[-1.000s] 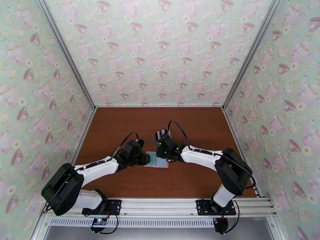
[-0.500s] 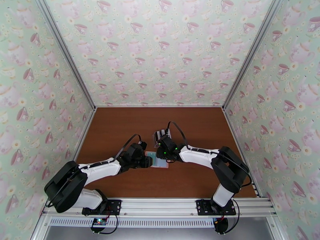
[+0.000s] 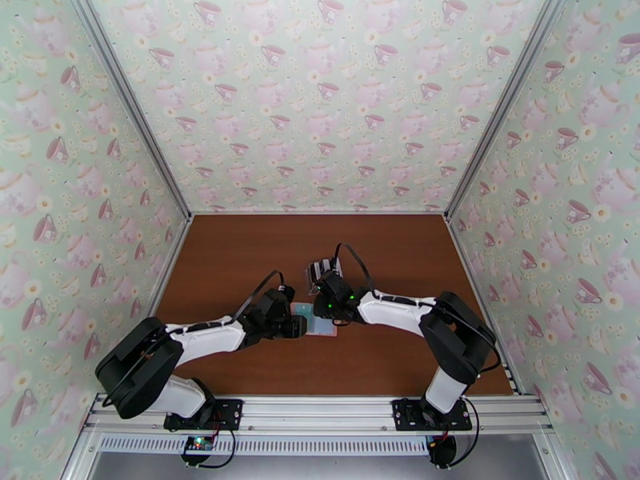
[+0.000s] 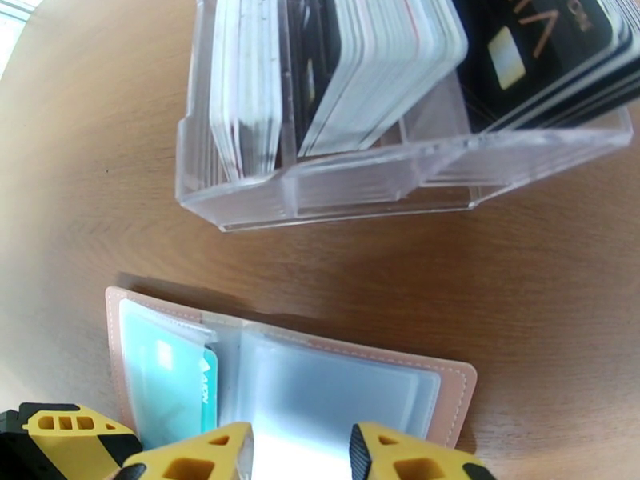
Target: Put the credit cards into the card holder
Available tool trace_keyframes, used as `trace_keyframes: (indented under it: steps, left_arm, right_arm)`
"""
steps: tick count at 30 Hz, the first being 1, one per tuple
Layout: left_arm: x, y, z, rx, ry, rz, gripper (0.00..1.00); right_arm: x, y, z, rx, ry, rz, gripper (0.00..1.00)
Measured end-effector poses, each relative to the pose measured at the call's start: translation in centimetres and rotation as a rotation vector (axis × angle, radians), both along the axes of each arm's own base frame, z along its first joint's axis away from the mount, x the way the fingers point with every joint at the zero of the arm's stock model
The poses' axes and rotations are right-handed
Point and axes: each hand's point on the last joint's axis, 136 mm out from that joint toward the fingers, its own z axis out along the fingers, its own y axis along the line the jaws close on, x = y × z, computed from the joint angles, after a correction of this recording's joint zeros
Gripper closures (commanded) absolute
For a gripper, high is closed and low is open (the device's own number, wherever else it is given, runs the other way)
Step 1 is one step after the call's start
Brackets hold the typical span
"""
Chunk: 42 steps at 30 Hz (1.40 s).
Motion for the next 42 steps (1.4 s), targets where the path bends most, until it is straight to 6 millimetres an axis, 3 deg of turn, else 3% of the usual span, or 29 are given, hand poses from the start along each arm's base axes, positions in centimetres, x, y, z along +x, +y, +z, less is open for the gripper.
trace_keyframes:
  steps: [10, 14, 42]
  left_arm:
    - [0.0, 0.4, -0.1, 0.028, -0.010, 0.015, 0.44]
    - [0.0, 0.5, -0.1, 0.034, -0.011, 0.017, 0.39]
    - [-0.2, 2.4, -0.2, 0.142, -0.012, 0.034, 0.34]
  right_arm:
    - [0.5, -0.7, -0.3, -0.005, 0.000, -0.013, 0.63]
    - [0.7, -0.8, -0.4, -0.006, 0.000, -0.019, 0.63]
    - [0.9, 0.1, -1.4, 0.024, 0.008, -0.004, 0.64]
